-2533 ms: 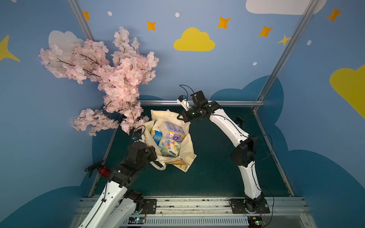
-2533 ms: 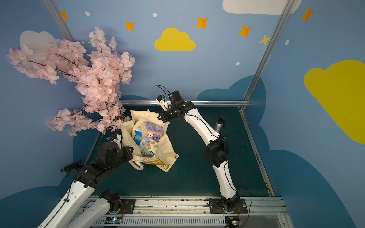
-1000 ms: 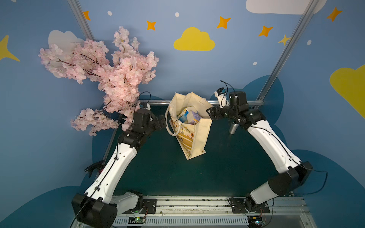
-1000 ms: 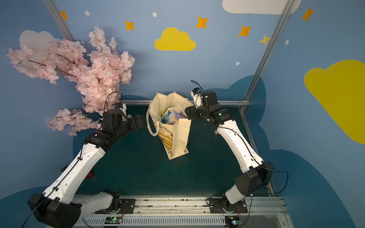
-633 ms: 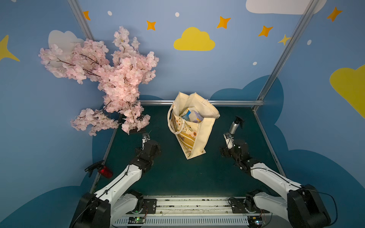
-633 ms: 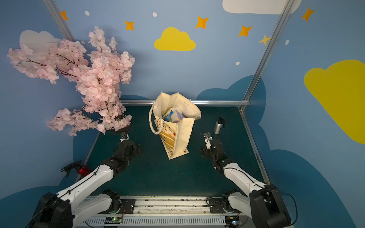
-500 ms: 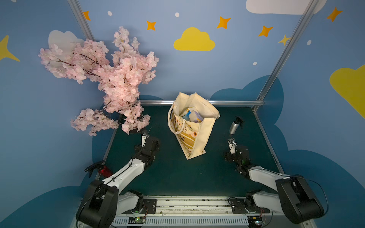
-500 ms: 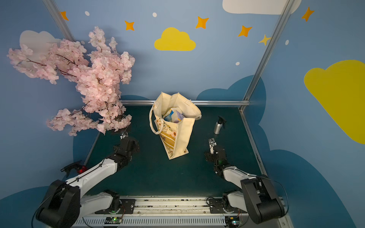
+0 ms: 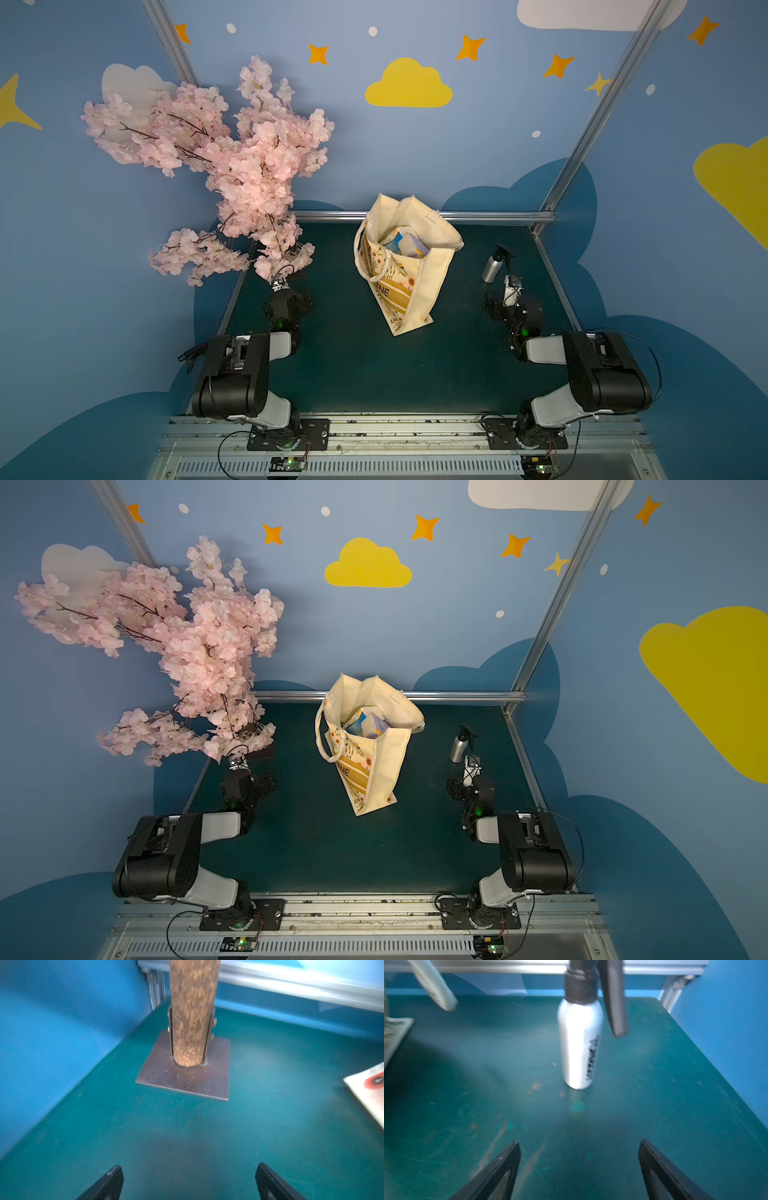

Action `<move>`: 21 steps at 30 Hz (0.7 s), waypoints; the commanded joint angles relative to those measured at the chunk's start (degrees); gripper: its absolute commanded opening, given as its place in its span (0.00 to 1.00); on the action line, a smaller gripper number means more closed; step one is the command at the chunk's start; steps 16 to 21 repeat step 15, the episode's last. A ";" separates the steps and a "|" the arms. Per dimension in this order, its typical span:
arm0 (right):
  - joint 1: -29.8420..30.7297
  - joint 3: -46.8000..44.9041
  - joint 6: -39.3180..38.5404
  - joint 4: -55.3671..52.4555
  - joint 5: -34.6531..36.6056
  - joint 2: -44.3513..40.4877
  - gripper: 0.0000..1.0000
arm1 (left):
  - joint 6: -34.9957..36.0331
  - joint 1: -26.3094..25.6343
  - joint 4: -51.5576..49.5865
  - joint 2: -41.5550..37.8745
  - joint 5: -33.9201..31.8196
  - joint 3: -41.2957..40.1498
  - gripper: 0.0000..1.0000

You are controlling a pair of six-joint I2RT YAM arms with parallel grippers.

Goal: Put tissues into the canvas bag
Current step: Reset both arms

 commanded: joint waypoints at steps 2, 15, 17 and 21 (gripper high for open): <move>0.05 1.92 1.14 -0.94 -1.54 -0.08 0.89 | 0.67 -0.63 -1.66 -1.21 8.56 2.14 0.99; -0.22 2.40 1.30 -2.97 -2.16 -0.57 0.92 | 2.03 -1.97 -2.29 -0.61 8.17 3.16 1.00; -0.22 2.40 1.30 -2.97 -2.16 -0.57 0.92 | 2.03 -1.97 -2.29 -0.61 8.17 3.16 1.00; -0.22 2.40 1.30 -2.97 -2.16 -0.57 0.92 | 2.03 -1.97 -2.29 -0.61 8.17 3.16 1.00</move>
